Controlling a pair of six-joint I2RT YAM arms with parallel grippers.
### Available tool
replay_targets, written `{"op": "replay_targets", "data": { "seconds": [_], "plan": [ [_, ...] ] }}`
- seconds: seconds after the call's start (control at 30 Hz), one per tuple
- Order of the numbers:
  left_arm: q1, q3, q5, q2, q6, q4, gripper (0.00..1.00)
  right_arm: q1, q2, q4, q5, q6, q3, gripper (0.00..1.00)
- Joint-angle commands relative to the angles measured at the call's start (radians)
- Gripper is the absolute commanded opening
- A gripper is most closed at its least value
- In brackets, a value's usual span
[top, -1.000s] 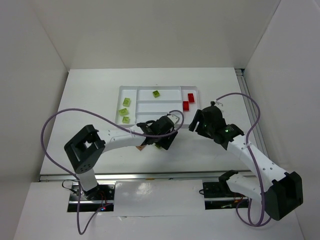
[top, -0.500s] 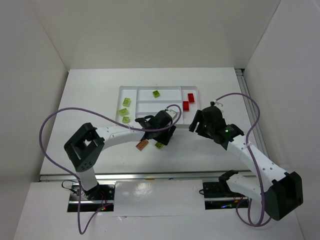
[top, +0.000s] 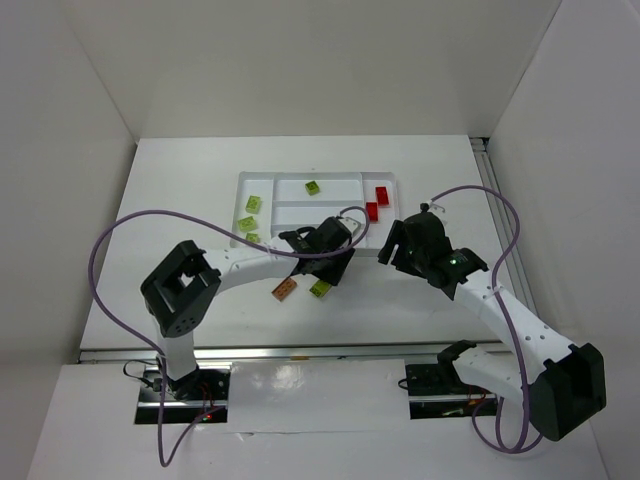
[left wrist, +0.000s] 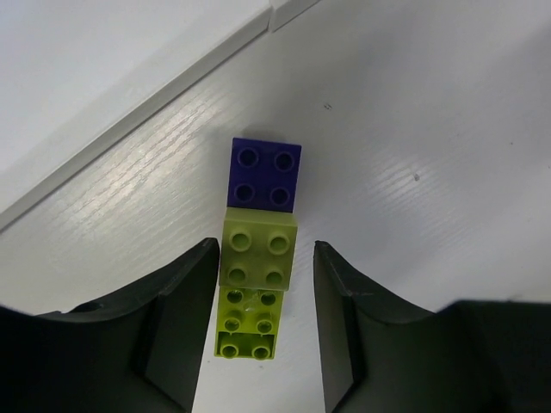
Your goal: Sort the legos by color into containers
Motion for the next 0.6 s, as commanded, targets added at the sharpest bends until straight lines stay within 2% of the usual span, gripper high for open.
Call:
{"op": "replay_targets", "data": {
  "seconds": [0.0,0.13,0.33,0.47,0.5,0.57],
  "plan": [
    [-0.003,0.031,-0.008,0.024,0.003,-0.016,0.58,-0.006,-0.015,-0.011,0.026,-0.008,0.006,0.77],
    [-0.003,0.021,-0.008,0.024,0.003,-0.016,0.52,-0.006,-0.015,-0.011,0.026,-0.008,0.006,0.77],
    [-0.003,0.011,-0.028,0.015,0.003,-0.025,0.52,-0.006,-0.006,-0.011,0.026,-0.008,0.006,0.77],
    [-0.003,0.011,-0.038,0.005,-0.006,-0.025,0.38,-0.006,-0.006,-0.002,0.026,-0.008,0.015,0.77],
    [-0.003,0.022,-0.038,0.005,-0.006,-0.025,0.25,-0.006,-0.006,-0.002,0.026,-0.008,0.015,0.77],
    [-0.003,0.04,-0.038,-0.007,-0.006,-0.046,0.15,-0.006,-0.006,-0.002,0.026,-0.008,0.015,0.77]
  ]
}}
